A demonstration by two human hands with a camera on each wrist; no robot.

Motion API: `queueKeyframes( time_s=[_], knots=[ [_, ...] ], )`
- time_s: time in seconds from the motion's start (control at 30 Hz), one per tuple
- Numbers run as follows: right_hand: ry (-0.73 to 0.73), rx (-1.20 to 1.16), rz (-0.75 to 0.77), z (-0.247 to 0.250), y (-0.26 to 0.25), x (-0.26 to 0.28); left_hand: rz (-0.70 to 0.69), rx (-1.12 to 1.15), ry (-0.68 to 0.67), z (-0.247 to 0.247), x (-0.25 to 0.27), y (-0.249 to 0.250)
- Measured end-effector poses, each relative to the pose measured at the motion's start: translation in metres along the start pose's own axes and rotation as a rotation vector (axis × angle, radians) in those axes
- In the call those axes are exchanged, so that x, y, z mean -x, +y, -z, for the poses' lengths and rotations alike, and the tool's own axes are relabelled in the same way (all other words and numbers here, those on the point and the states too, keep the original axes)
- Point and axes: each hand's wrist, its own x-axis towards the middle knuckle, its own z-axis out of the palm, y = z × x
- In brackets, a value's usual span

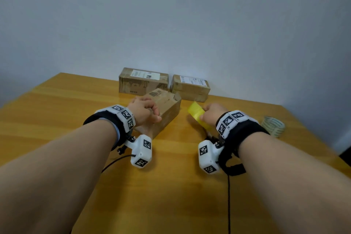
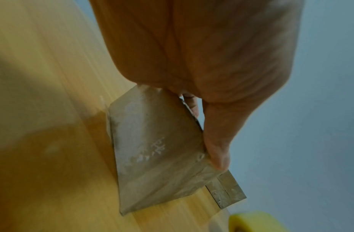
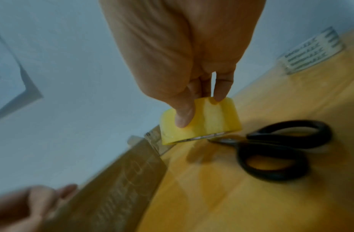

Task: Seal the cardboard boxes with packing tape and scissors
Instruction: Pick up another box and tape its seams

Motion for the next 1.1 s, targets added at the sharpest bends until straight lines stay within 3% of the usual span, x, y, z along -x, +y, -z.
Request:
queueKeyframes(
  time_s=[0.3,0.57,0.67,0.73,0.83,0.93,1.1],
  knots=[
    [-0.012,-0.346,0.196,0.016,-0.03,0.001,-0.051,-0.028,0.003,-0.002,-0.012,0.009],
    [-0.022,-0.276,0.279,0.027,-0.05,0.006,-0.048,-0.207,-0.065,0.002,-0.01,0.013],
    [-0.022,-0.238,0.261,0.036,-0.055,0.006,-0.141,-0.297,-0.159,0.014,-0.006,0.025],
    [-0.02,-0.215,0.253,0.039,-0.054,0.007,-0.174,-0.232,-0.109,0.025,-0.001,0.041],
    [-0.013,-0.184,0.279,0.042,-0.053,0.011,-0.205,0.064,0.015,0.045,-0.001,0.062],
    [-0.031,-0.174,0.314,0.045,-0.054,0.014,-0.267,0.245,-0.068,0.053,0.0,0.08],
    [-0.009,-0.214,0.373,0.052,-0.061,0.025,-0.325,0.153,-0.141,0.051,0.009,0.106]
  ],
)
